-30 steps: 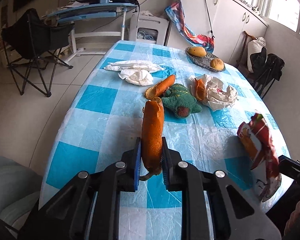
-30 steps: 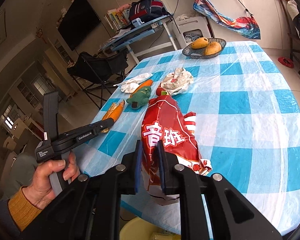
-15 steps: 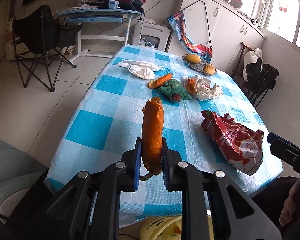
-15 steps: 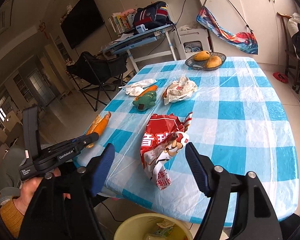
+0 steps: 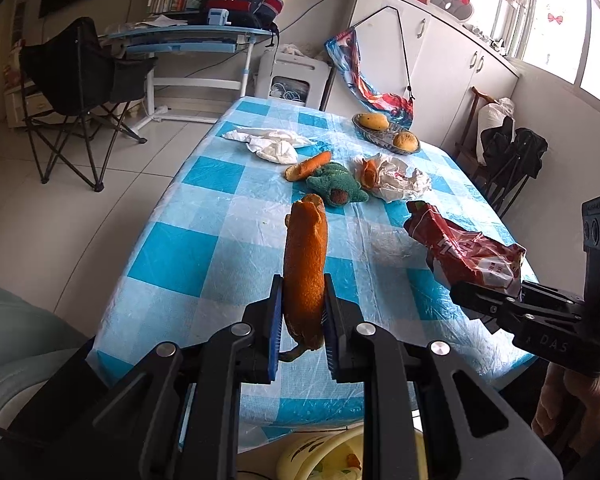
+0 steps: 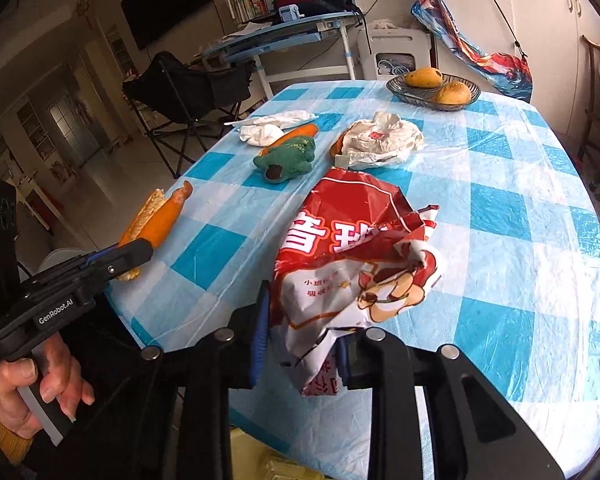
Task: Collect trash
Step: 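Carry peel and snack bag over the yellow bucket and open both grippers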
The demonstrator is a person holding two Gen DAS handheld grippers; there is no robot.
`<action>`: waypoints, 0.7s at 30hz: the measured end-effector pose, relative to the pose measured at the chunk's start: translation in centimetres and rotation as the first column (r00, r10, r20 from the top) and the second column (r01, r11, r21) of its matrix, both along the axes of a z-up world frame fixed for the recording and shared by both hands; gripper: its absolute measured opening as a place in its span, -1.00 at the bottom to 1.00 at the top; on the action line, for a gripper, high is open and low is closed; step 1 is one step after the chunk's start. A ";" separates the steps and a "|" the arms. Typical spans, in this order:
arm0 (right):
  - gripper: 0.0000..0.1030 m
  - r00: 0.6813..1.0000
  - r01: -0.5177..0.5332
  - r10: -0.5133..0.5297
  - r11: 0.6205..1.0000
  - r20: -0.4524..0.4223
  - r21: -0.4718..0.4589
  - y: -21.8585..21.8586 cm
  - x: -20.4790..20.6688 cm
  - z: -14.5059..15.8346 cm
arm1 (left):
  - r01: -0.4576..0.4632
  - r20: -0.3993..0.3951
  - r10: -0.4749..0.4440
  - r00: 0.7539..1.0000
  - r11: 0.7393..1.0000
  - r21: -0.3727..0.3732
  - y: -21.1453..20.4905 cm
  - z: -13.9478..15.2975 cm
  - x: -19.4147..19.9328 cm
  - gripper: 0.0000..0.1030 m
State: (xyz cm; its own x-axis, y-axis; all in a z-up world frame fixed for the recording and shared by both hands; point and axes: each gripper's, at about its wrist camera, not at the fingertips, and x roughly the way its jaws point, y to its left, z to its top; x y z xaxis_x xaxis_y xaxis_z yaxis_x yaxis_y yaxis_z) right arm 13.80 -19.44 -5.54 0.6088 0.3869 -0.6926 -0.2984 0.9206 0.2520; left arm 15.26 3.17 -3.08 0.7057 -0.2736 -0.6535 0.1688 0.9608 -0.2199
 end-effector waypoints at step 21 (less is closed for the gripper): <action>0.15 0.962 -0.155 0.125 0.982 -0.243 -0.110 1.0 -13.6 -2.4 | 0.206 -0.193 -0.194 0.962 0.977 0.047 -4.8 -2.5 -11.2 -0.65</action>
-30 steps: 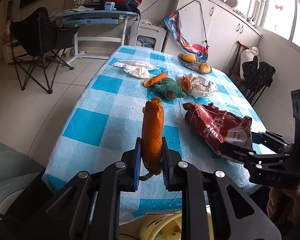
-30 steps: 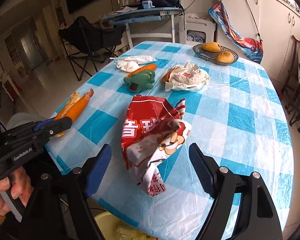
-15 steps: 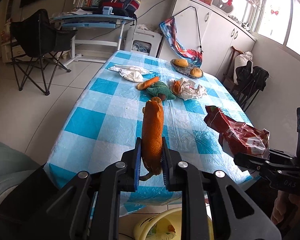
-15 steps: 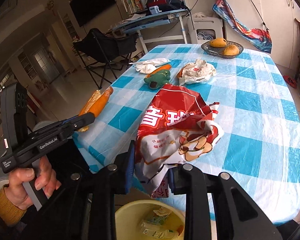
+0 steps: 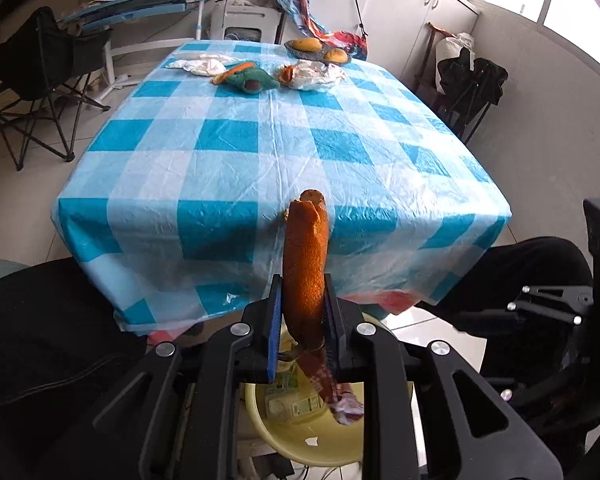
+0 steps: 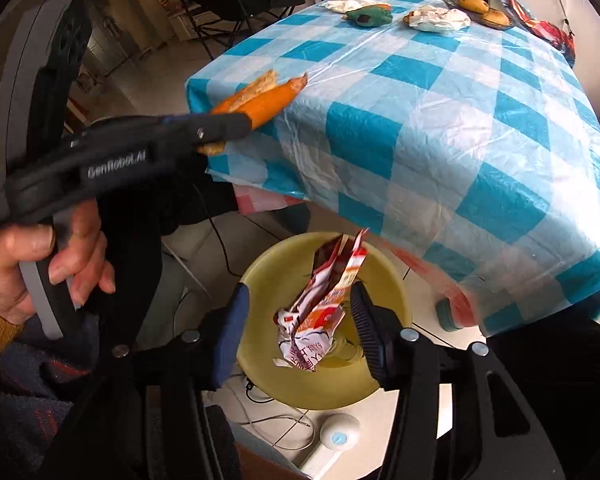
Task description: Collect trash
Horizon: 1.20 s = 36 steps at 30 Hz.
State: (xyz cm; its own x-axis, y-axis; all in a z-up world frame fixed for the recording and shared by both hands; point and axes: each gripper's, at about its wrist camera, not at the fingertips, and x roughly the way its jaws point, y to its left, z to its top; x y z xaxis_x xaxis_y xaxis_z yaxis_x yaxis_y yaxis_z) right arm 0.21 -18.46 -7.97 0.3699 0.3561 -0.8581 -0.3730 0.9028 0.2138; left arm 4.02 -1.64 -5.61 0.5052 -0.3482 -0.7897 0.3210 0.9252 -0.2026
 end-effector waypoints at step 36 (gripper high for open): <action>0.73 0.877 0.361 -0.372 0.928 0.304 0.093 -4.3 -1.6 2.7 | -0.297 0.169 0.292 0.941 0.955 0.001 4.2 1.3 0.4 0.78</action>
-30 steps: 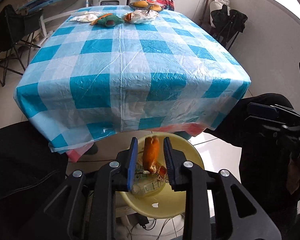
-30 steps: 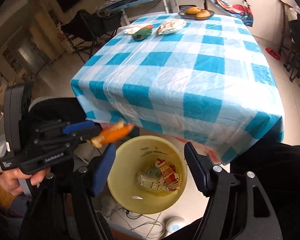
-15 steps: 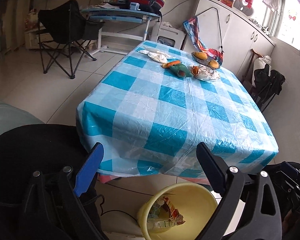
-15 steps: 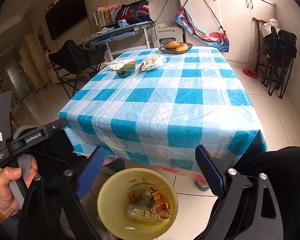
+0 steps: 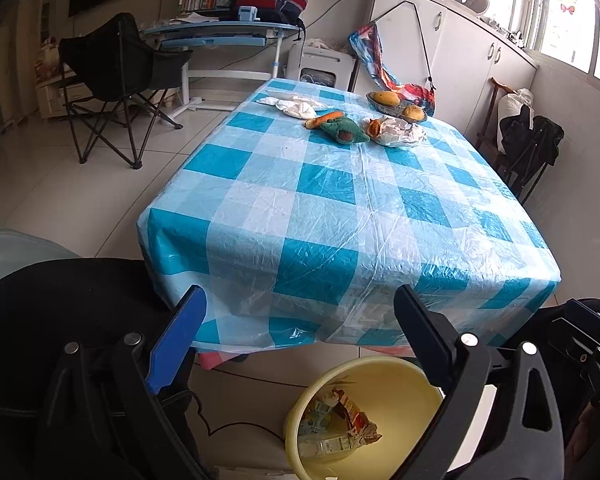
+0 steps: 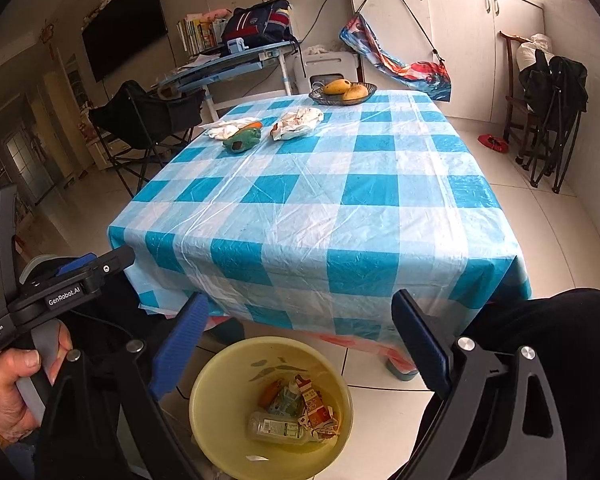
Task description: Collect trash
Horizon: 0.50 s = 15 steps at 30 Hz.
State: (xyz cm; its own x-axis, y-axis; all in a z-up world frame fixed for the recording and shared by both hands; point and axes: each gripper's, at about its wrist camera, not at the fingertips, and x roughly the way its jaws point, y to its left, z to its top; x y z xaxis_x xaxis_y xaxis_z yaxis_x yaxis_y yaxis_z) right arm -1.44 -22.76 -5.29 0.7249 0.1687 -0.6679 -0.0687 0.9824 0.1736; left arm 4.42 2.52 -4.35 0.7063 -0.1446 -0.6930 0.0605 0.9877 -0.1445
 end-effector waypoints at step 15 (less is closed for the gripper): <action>0.74 1.000 0.000 0.000 1.000 -0.003 -0.001 0.0 0.1 -0.1 | 0.005 -0.001 -0.005 1.000 1.000 0.006 -0.2 -0.1 0.0 0.78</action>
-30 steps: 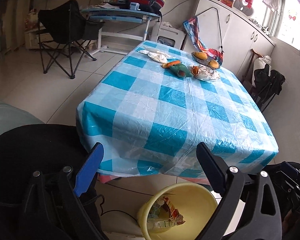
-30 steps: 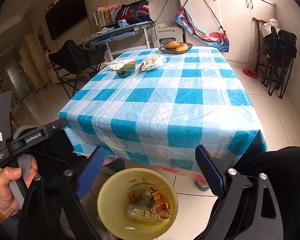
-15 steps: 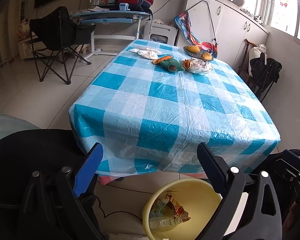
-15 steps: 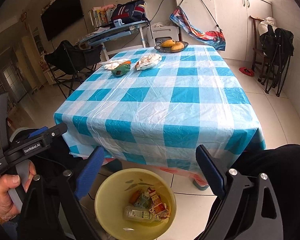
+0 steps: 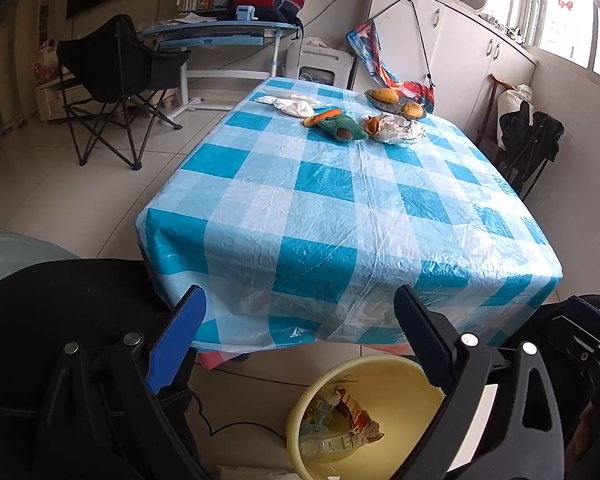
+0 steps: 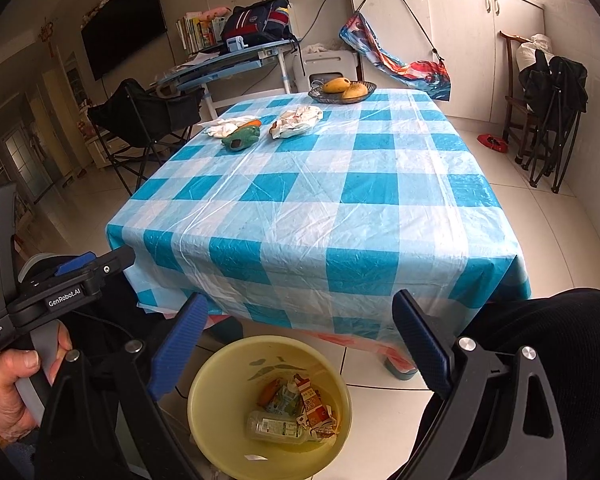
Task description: Collect trash
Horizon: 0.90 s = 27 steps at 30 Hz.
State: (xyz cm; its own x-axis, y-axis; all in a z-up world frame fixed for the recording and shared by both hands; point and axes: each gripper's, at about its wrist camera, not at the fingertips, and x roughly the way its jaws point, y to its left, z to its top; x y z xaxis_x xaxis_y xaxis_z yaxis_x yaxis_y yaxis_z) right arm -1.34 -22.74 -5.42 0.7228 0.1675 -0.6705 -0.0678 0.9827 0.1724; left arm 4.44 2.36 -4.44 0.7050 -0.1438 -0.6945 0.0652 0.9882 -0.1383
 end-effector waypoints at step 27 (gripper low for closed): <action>0.75 1.000 0.000 0.000 1.000 -0.008 -0.007 0.1 0.0 -0.3 | -0.003 -0.011 0.003 1.000 1.000 0.011 0.1 -0.5 0.0 0.79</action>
